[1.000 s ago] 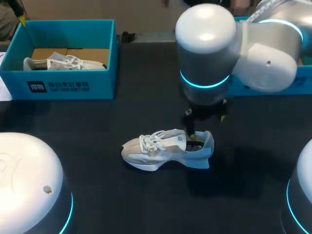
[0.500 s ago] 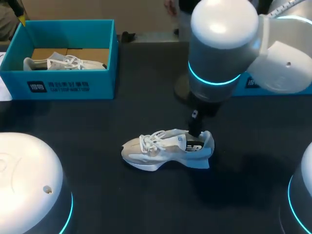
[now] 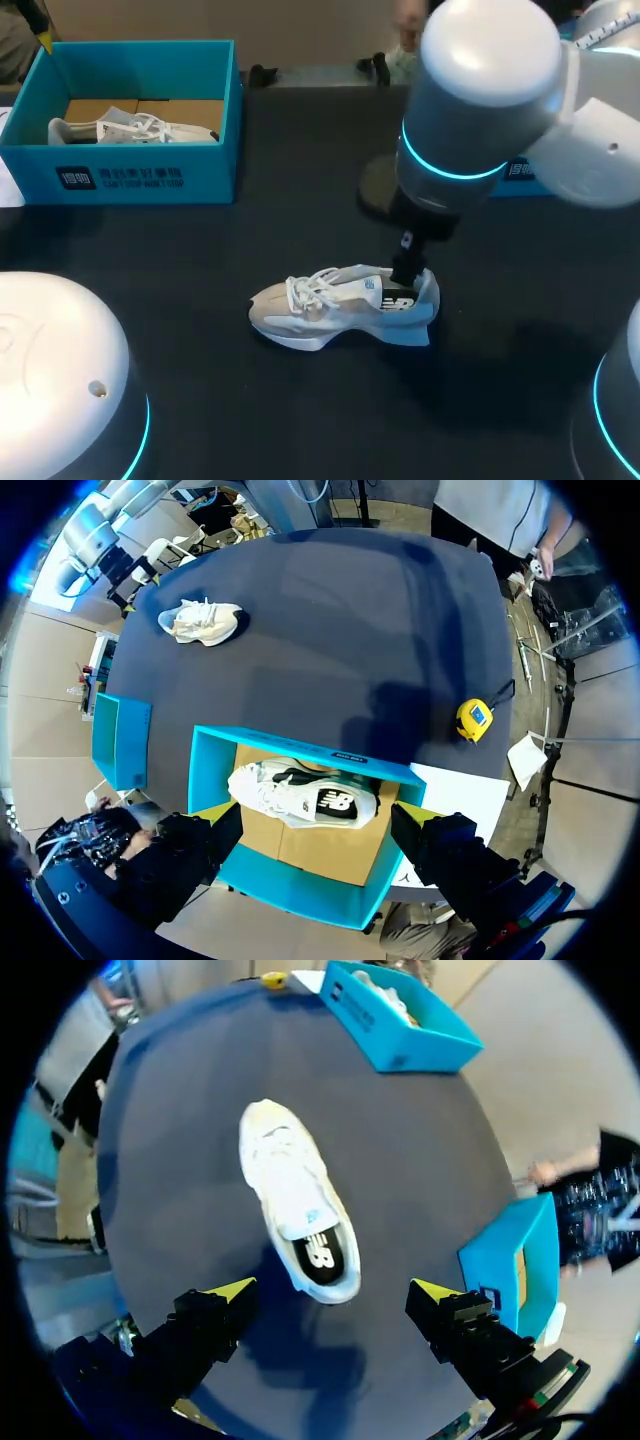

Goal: Take the shoe out of the shoebox, open the shoe tongue, remove and reinsert the insole, then place the shoe into the shoebox

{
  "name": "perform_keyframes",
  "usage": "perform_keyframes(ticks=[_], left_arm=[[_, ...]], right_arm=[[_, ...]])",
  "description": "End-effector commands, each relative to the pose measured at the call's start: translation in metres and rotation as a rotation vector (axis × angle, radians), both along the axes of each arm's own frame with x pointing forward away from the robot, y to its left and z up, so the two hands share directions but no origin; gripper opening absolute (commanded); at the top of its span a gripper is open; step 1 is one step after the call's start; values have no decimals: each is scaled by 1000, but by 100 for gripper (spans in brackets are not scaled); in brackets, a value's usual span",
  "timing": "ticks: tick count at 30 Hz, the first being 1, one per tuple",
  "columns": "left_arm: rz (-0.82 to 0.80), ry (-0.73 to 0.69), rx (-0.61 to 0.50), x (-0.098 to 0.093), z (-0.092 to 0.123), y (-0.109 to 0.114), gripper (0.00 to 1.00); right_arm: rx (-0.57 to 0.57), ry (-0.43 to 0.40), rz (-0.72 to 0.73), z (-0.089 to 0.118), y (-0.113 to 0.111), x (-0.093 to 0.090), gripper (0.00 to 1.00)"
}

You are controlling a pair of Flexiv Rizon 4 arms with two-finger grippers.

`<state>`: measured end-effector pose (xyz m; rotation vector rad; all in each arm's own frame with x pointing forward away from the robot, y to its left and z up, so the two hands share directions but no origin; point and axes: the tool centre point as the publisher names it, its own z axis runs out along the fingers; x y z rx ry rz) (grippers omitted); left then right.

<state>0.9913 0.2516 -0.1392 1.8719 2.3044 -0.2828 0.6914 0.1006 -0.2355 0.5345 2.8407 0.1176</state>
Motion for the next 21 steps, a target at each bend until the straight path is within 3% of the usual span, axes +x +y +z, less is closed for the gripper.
perform_keyframes(ticks=[1, 11, 16, 21], left_arm=[[1, -2, 3, -1, 1, 0, 100], [1, -2, 3, -1, 1, 0, 100], [1, -2, 3, -1, 1, 0, 100], [1, -2, 3, -1, 1, 0, 100]], right_arm=[[164, 18, 191, -10, -23, -2, 100], [200, 66, 264, -21, -56, -5, 100], [302, 48, 289, -23, -71, -4, 100], [475, 57, 358, -35, -82, -3, 100]])
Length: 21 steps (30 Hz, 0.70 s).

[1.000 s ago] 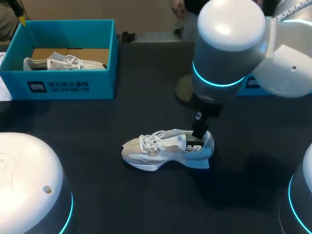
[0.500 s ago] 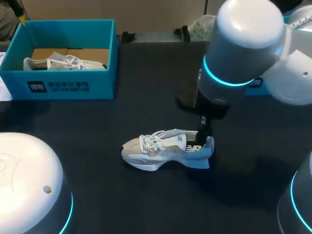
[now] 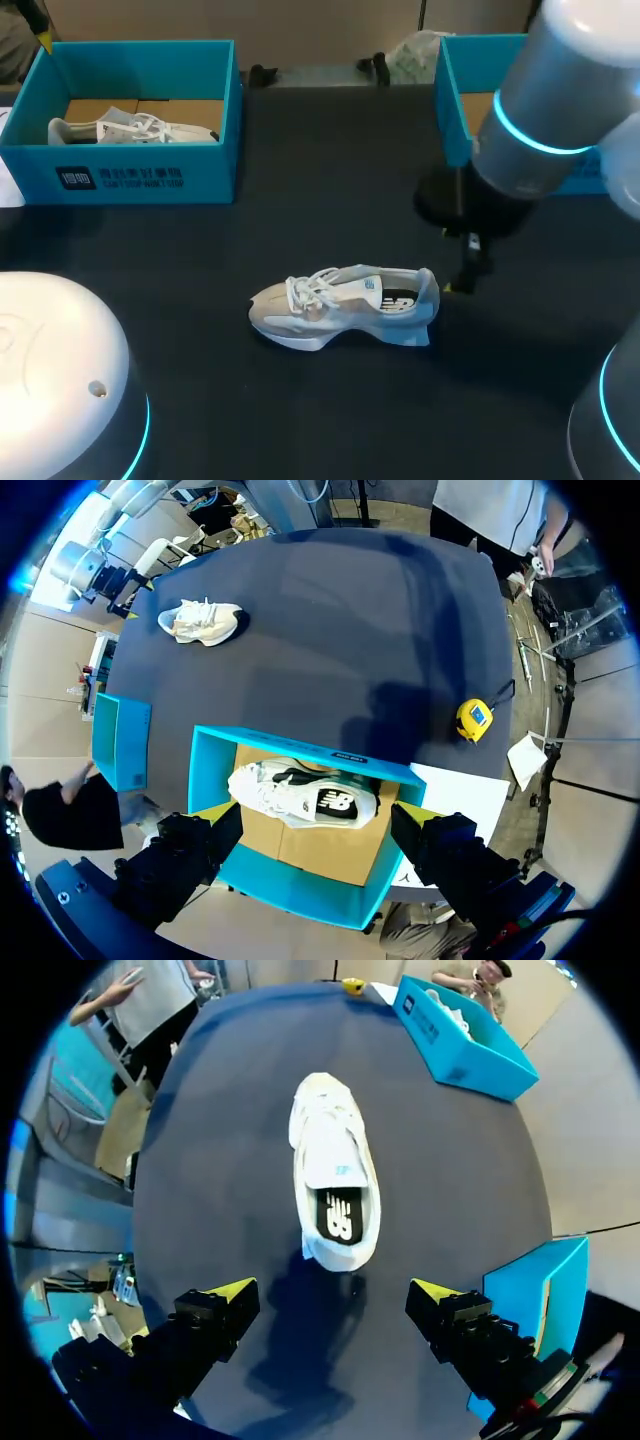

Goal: Take the shoe out of the shoebox, open the shoe tongue, remove and reinsert the insole, then place the shoe into the shoebox

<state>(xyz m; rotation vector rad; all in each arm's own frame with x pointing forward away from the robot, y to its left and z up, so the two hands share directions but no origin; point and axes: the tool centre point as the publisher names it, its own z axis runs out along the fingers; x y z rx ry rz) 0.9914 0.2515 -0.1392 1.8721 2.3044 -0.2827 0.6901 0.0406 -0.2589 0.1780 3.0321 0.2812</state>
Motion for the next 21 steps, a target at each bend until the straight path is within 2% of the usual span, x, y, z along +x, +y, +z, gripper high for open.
perform_keyframes(ticks=[1, 5, 15, 21], left_arm=[[1, -2, 3, -1, 1, 0, 100], [1, -2, 3, -1, 1, 0, 100], [1, -2, 3, -1, 1, 0, 100], [1, -2, 3, -1, 1, 0, 100]], right_arm=[[416, -17, 76, -15, -24, -2, 100], [497, 2, 94, -28, -31, 0, 100], [677, -22, 53, -56, -51, 7, 100], [749, -23, 74, -69, -61, 9, 100]])
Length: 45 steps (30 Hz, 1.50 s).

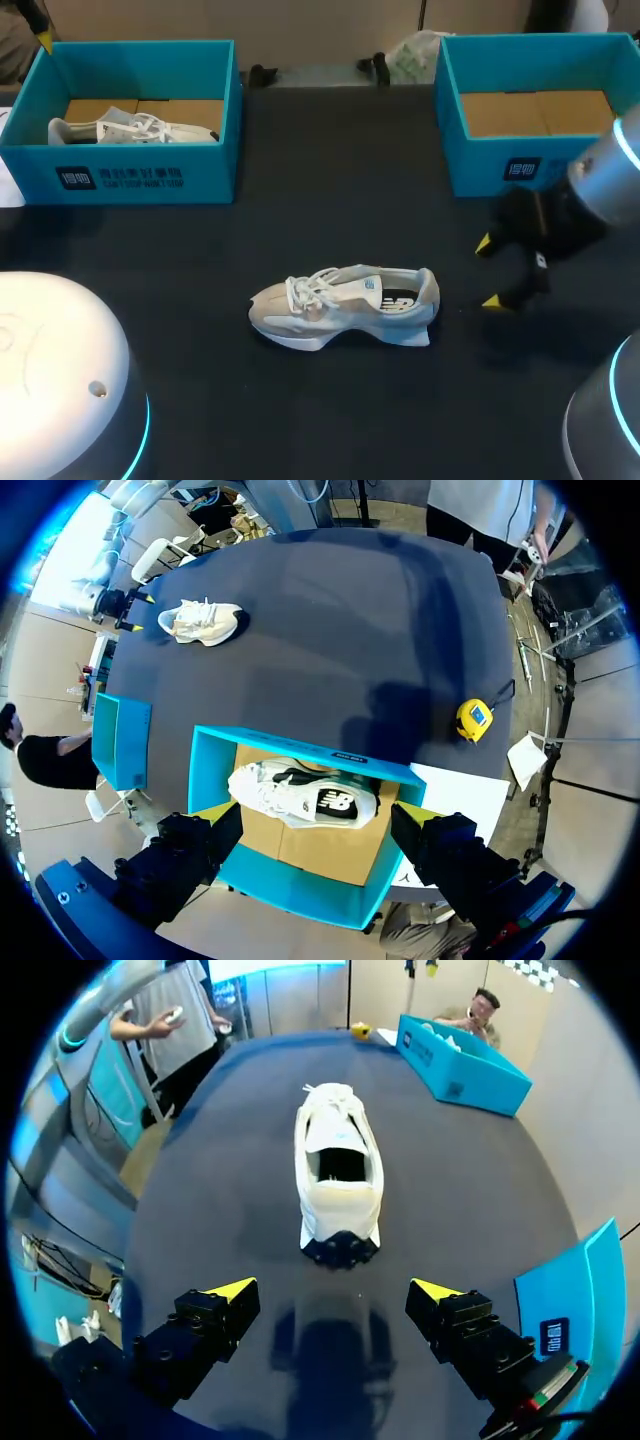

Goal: Take the shoe out of the shoebox, open the shoe tongue, remove and reinsert the insole, then place the shoe into the shoebox

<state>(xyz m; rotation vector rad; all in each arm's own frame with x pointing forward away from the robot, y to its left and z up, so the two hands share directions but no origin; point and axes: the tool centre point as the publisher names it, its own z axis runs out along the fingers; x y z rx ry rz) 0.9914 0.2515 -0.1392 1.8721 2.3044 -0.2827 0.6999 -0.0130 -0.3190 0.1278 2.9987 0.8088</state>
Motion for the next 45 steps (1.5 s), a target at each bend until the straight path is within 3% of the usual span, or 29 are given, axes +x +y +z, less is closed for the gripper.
perform_keyframes(ticks=[1, 10, 45], left_arm=[[1, -2, 3, -1, 0, 0, 100], [1, -2, 3, -1, 0, 0, 100], [1, -2, 3, -1, 0, 0, 100]], right_arm=[[428, -54, 13, -10, -10, -1, 100], [489, -84, 35, -29, -24, 5, 100], [489, -84, 35, -29, -24, 5, 100]])
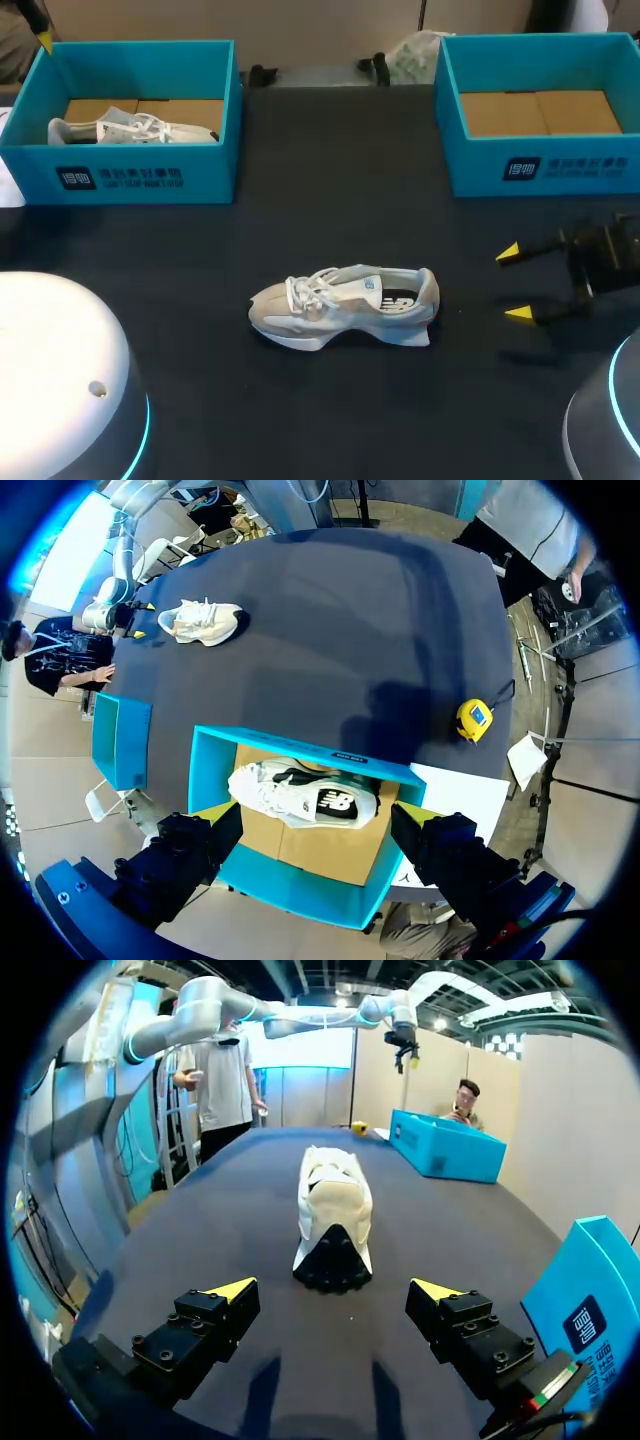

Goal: Take the shoe out of the shoebox, open the shoe tongue, remove and reinsert the insole, then place the shoe into the shoebox

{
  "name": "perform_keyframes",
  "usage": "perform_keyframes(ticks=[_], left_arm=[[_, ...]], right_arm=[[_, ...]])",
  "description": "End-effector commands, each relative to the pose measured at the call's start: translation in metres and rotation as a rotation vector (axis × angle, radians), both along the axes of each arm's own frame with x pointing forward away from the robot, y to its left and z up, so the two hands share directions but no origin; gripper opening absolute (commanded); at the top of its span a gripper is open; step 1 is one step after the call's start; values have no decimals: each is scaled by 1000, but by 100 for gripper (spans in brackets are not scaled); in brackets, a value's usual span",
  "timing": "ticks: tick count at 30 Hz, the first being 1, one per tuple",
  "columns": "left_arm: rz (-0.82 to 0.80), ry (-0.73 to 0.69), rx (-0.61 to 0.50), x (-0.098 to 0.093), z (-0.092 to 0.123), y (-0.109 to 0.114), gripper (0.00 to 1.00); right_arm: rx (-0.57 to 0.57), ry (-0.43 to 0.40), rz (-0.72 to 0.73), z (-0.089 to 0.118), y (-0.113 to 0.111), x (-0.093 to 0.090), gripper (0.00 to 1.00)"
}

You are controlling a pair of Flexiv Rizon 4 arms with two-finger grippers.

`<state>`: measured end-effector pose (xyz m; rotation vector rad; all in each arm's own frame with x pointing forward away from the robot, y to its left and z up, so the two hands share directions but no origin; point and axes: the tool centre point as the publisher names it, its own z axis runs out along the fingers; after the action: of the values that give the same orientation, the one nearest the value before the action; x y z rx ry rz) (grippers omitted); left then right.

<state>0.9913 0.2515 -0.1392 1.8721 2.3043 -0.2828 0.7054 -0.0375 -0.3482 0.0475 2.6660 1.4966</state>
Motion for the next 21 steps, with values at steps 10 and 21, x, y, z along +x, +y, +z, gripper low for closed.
perform_keyframes(ticks=[10, 21], left_arm=[[1, -2, 3, -1, 1, 0, 100], [1, -2, 3, -1, 1, 0, 100]], right_arm=[[-2, -5, -13, -16, 11, 2, 100], [19, -53, -56, -36, 27, 10, 100]])
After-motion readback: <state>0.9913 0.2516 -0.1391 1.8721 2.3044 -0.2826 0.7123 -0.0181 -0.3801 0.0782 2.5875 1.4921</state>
